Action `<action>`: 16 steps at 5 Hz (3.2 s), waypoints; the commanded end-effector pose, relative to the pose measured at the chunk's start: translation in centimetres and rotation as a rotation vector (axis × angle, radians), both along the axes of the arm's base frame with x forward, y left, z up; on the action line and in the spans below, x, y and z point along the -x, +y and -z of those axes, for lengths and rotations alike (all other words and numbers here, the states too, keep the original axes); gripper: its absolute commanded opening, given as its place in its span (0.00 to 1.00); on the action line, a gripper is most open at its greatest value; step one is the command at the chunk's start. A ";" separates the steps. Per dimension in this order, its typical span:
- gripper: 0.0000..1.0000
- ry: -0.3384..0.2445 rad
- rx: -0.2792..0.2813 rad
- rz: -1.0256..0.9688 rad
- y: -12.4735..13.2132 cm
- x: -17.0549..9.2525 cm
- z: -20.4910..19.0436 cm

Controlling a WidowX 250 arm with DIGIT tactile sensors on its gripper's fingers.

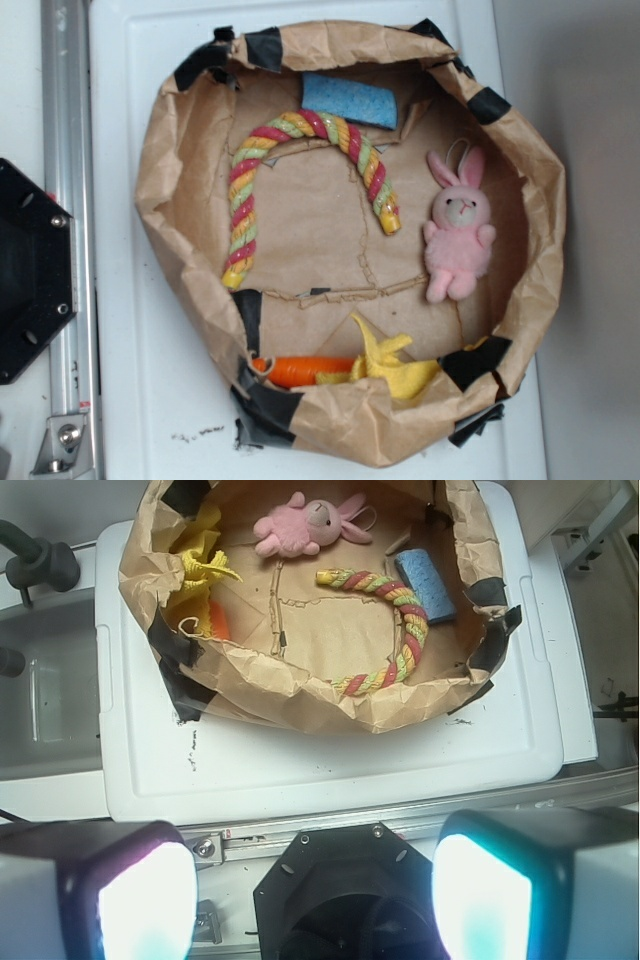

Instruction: Grab the multicolored rope.

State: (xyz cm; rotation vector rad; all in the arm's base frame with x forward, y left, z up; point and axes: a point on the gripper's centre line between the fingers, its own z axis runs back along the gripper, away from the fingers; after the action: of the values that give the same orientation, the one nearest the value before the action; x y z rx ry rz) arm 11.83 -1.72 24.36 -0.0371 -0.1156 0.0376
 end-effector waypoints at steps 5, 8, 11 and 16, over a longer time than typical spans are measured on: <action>1.00 0.025 -0.143 -0.346 4.6 -11.4 13.0; 1.00 0.069 -0.152 -0.257 7.0 -10.7 17.6; 1.00 0.154 -0.159 -0.135 8.8 -13.7 22.5; 0.00 0.172 -0.163 -0.113 7.9 -13.3 20.6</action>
State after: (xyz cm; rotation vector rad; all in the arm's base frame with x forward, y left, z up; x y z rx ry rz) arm 24.51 6.07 2.31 0.1354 0.1109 0.1580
